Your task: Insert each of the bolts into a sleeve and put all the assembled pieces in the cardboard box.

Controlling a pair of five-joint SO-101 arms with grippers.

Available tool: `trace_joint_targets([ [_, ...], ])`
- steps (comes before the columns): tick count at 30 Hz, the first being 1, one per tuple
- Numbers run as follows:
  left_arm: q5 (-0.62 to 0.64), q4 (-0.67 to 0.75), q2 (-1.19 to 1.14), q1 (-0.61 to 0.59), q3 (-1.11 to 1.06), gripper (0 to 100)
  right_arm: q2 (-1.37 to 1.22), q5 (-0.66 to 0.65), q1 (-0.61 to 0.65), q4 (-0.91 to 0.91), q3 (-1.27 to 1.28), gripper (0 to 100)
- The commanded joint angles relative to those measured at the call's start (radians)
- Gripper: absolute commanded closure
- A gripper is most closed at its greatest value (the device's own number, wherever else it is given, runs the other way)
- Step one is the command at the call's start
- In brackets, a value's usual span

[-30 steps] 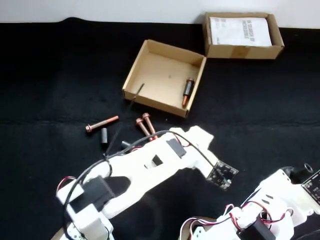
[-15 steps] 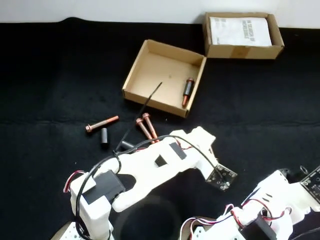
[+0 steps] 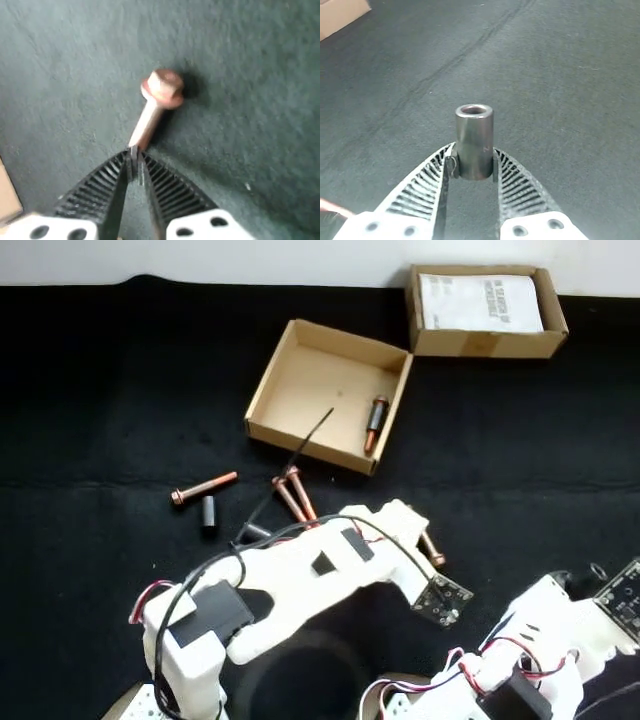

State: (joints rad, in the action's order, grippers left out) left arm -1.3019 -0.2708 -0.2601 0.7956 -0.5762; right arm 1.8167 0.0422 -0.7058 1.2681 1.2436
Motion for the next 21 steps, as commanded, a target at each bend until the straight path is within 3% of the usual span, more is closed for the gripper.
trace_joint_targets([
  [1, 0.029, -0.160, 0.116, -0.035, -0.001, 99, 0.012, -0.006, 0.039, -0.019, -0.004, 99.2],
  [3, 0.029, -0.235, 0.177, -0.041, 0.005, 99, 0.012, -0.005, 0.048, -0.019, -0.004, 99.2],
  [7, 0.034, -0.245, 0.203, -0.036, 0.071, 98, 0.012, -0.006, 0.058, -0.019, -0.004, 99.2],
  [13, 0.341, -0.247, 0.061, -0.016, 0.312, 81, 0.012, -0.008, 0.050, -0.018, -0.004, 99.2],
  [21, 0.103, -0.249, -0.042, 0.022, 0.384, 84, 0.012, -0.009, 0.050, -0.018, -0.008, 99.2],
])
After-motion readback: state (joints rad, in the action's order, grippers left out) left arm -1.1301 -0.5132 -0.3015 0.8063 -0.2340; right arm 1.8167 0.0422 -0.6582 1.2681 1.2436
